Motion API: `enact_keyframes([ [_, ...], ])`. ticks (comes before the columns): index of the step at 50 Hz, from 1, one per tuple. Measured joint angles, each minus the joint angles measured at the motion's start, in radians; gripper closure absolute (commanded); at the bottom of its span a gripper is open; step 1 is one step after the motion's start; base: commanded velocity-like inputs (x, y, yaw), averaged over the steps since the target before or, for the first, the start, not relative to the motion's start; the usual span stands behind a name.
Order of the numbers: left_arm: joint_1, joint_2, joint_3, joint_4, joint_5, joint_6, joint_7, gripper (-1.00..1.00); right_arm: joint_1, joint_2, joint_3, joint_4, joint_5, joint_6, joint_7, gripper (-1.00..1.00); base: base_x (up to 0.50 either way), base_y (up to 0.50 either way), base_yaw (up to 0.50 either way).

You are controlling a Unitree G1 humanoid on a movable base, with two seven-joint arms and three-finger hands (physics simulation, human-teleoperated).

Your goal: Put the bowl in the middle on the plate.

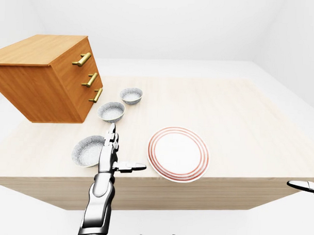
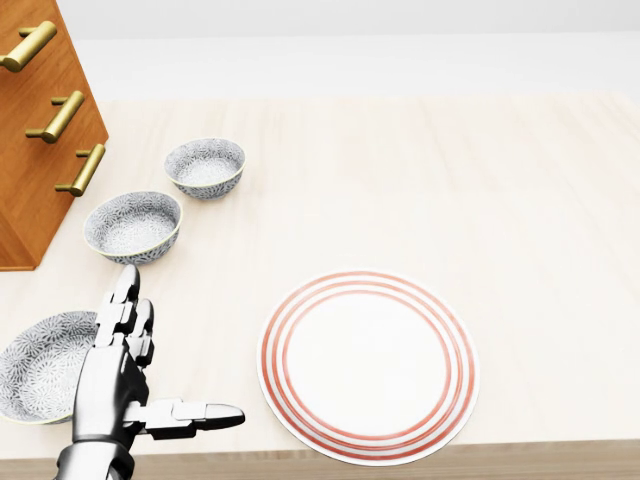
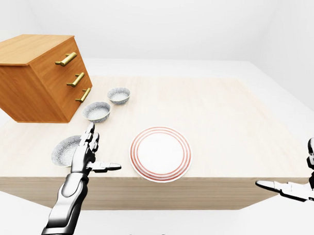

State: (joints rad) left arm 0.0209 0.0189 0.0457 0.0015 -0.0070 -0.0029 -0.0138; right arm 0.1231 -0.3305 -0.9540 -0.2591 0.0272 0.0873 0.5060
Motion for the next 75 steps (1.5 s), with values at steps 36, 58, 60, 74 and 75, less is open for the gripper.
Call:
enact_keyframes([
  [36,0.006,-0.001,-0.003,-0.019,-0.001,0.012,-0.004,-1.0,-0.004,-0.028,-0.022,0.037,0.047,0.0,0.014,-1.0,0.06,0.04,0.0],
  [58,0.017,-0.004,-0.012,-0.048,0.012,0.026,-0.004,-1.0,-0.002,-0.03,-0.018,0.046,0.042,0.0,0.014,-1.0,0.23,0.12,0.0],
  [60,0.016,-0.004,-0.012,-0.045,0.013,0.023,-0.004,-1.0,-0.003,-0.03,-0.017,0.048,0.04,0.0,0.013,-1.0,0.22,0.11,0.0],
  [74,0.008,-0.002,-0.009,-0.029,0.015,0.014,-0.006,-1.0,-0.004,-0.031,-0.011,0.062,0.028,0.0,0.003,-1.0,0.07,0.01,0.0],
  [75,0.008,-0.001,-0.008,-0.027,0.016,0.012,-0.006,-1.0,-0.003,-0.031,-0.011,0.062,0.027,0.0,0.003,-1.0,0.0,0.0,0.0],
])
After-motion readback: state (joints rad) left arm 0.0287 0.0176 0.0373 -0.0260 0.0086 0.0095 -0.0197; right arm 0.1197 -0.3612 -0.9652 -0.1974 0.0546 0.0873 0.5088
